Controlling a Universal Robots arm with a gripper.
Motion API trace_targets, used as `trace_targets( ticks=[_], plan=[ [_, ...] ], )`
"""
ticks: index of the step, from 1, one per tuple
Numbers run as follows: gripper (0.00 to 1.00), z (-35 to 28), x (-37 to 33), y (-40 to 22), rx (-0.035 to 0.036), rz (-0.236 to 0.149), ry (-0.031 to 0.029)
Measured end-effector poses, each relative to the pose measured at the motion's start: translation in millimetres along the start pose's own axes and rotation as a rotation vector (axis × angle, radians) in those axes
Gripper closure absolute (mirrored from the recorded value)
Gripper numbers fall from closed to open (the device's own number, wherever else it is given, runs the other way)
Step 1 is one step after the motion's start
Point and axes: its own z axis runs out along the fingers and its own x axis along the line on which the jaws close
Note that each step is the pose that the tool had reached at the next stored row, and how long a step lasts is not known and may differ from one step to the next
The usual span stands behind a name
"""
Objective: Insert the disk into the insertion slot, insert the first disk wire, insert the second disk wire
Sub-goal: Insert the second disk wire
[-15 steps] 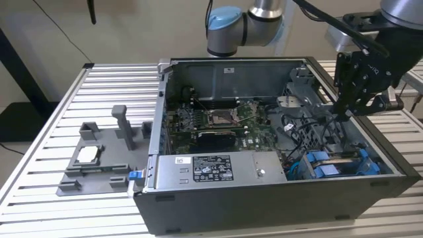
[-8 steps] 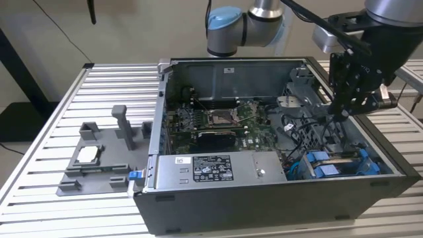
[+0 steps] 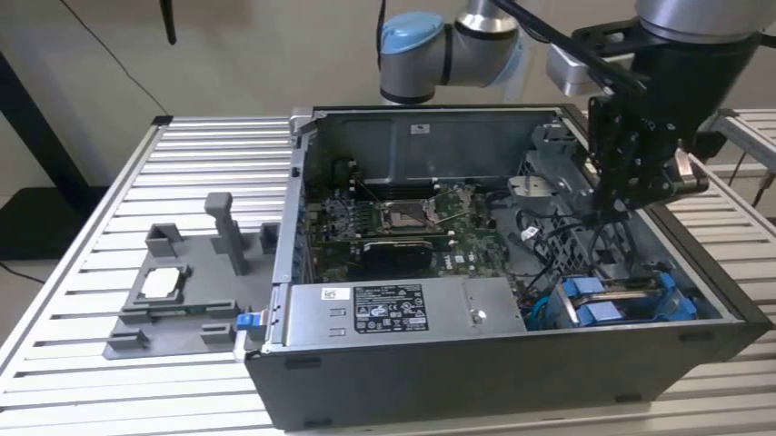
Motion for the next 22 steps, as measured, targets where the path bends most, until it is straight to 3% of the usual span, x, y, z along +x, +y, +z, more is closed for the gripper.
trace_targets(
  ticks=[3, 9, 14, 18, 22],
  plan=[
    [0.73, -0.8, -2.3, 7.1, 0.0093, -0.003, 0.0186],
    [0.73, -0.9, -5.5, 13.6, 0.0088, -0.025, 0.0639],
    [0.73, 0.2, -11.7, 17.6, 0.0091, -0.047, 0.0657],
    [0.73, 1.1, -12.7, 21.1, 0.0084, -0.071, 0.0778],
    [0.73, 2.4, -13.3, 24.6, 0.0102, -0.088, 0.0776]
  ],
)
